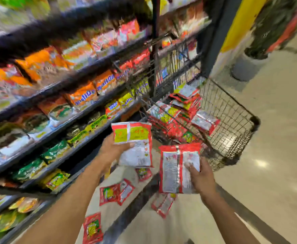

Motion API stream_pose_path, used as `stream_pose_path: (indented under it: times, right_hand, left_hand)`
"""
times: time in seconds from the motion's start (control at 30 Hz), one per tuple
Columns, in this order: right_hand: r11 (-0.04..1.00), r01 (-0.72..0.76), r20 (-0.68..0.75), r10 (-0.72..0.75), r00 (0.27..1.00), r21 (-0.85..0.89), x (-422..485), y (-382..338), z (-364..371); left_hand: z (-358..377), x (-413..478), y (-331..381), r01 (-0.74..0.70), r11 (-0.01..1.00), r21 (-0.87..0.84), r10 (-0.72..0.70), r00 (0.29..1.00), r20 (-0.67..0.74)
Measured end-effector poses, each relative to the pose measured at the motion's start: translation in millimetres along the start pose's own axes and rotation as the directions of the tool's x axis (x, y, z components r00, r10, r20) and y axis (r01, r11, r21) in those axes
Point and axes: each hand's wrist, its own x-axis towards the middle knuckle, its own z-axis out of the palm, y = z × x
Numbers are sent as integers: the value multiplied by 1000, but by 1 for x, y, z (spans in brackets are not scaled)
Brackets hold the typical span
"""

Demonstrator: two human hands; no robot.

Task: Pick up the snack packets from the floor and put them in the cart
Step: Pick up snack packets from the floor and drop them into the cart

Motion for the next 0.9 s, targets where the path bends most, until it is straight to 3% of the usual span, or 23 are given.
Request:
stream_pose_path:
  times: [0.2, 0.43, 0.67, 0.9]
  right_hand:
    - [984, 127, -62, -120, 991, 125, 13, -140, -114]
    - [943, 313, -114, -301, 947, 113, 54, -256, -215]
    - [939, 325, -114, -313, 943, 113, 107, -313, -273]
    - [945, 320, -95, -314, 945, 61, 195, -326, -285]
  left_hand:
    - [85, -45, 147, -140, 987, -84, 140, 990, -5]
    - [169, -58, 278, -310, 944, -113, 312, 950, 7]
    - [227, -28, 317, -350, 928, -128, 350, 936, -22]
    - [265, 49, 323, -338, 931, -136, 334, 941, -55]
